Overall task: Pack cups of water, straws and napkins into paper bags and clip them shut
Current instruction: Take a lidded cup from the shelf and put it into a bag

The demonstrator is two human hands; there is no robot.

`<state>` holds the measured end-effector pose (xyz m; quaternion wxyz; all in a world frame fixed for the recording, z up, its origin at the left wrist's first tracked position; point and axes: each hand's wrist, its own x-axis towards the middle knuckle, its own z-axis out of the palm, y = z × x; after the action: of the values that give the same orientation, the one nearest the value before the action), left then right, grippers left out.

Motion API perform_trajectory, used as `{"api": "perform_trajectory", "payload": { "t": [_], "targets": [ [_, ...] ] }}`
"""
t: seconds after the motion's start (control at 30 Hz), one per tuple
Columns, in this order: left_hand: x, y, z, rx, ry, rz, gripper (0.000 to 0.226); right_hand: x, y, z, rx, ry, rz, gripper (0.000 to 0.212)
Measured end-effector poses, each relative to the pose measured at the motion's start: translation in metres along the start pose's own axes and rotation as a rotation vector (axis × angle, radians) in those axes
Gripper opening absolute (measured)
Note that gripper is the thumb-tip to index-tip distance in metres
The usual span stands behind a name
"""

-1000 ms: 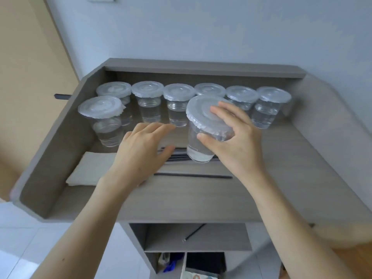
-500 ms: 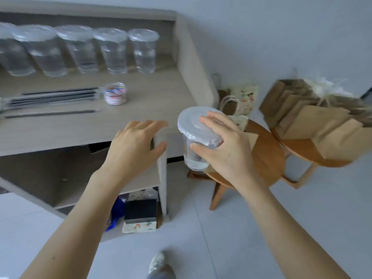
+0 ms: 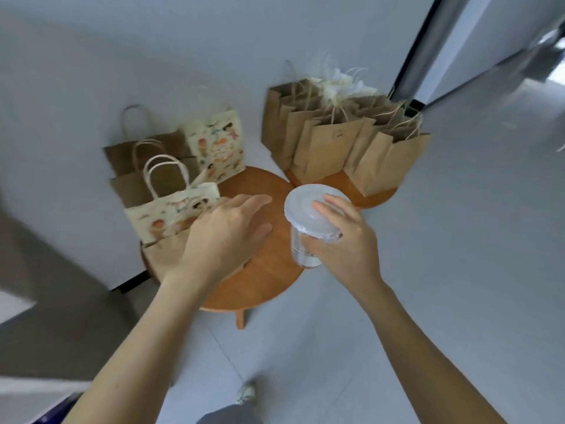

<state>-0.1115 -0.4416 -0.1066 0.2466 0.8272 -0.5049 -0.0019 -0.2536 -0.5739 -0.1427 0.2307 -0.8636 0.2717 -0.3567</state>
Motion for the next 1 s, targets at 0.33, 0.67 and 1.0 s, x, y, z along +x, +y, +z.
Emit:
{"api": "perform_trajectory", "payload": {
  "t": [0.33,0.67,1.0],
  "targets": [
    [0.175,0.073,0.112,0.059,-0.071,0.044,0.042,0.109,0.174,-0.038,-0.021,0.081,0.012,0.054],
    [0.312,0.131,0.185,0.045,0.011,-0.112,0.038,0.239,0.311,-0.067,0.087,-0.036,-0.089,0.057],
    [0.453,0.090,0.240,0.041,0.002,-0.292,0.038,0.385,0.397,-0.017,0.139,-0.065,-0.194,0.053]
  ]
}}
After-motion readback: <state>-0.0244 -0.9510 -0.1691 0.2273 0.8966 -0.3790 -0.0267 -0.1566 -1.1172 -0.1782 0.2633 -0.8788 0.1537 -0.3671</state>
